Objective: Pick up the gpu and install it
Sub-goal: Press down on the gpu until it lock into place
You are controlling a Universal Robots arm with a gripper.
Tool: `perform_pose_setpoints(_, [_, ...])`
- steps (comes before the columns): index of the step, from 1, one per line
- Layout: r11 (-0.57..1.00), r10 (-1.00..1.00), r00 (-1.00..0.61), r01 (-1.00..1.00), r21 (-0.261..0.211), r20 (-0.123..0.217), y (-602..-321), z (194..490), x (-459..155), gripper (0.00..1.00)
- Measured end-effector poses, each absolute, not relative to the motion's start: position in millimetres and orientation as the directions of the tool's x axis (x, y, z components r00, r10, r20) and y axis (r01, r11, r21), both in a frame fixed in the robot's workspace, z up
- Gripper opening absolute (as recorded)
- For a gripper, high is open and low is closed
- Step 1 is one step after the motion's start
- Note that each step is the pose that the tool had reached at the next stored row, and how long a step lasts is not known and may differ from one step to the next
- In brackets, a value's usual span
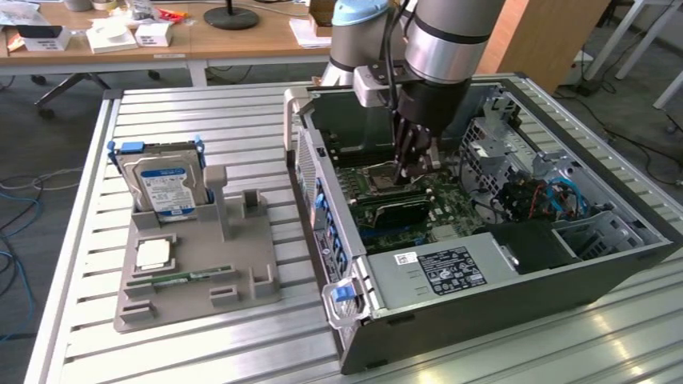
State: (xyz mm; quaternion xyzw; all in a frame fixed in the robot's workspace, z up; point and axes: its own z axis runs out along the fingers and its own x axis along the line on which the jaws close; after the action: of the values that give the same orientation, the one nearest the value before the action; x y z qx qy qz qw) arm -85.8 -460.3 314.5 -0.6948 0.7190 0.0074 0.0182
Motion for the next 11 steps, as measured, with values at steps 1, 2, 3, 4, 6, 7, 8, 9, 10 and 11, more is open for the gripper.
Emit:
perform_pose_setpoints(1, [0.035, -0.999, -0.034, -0.999, -0.015, -0.037, -459.9, 313.8, -86.2, 0.1])
perform_pose_setpoints(2, [0.034, -0.999, -0.034, -0.999, -0.015, -0.037, -459.7, 313.1, -86.7, 0.1])
perform_pose_setpoints(3, [0.034, -0.999, -0.034, -0.999, -0.015, -0.037, -459.5, 312.2, -87.5, 0.1])
perform_pose_setpoints(4, [0.035, -0.999, -0.034, -0.999, -0.015, -0.037, -459.5, 311.4, -88.2, 0.1])
perform_pose_setpoints(6, [0.035, -0.999, -0.034, -0.999, -0.015, -0.035, -459.5, 309.2, -89.0, 0.1])
perform_pose_setpoints(7, [0.035, -0.999, -0.034, -0.999, -0.015, -0.035, -459.5, 308.0, -89.5, 0.1])
perform_pose_setpoints(8, [0.035, -0.999, -0.034, -0.999, -0.015, -0.035, -459.4, 306.8, -89.9, 0.1])
perform_pose_setpoints(9, [0.035, -0.999, -0.034, -0.999, -0.015, -0.035, -459.4, 305.7, -90.1, 0.1])
perform_pose_setpoints(10, [0.035, -0.999, -0.035, -0.999, -0.015, -0.034, -459.4, 304.5, -90.3, 0.1])
perform_pose_setpoints(11, [0.035, -0.999, -0.035, -0.999, -0.015, -0.034, -459.5, 303.3, -90.4, 0.1])
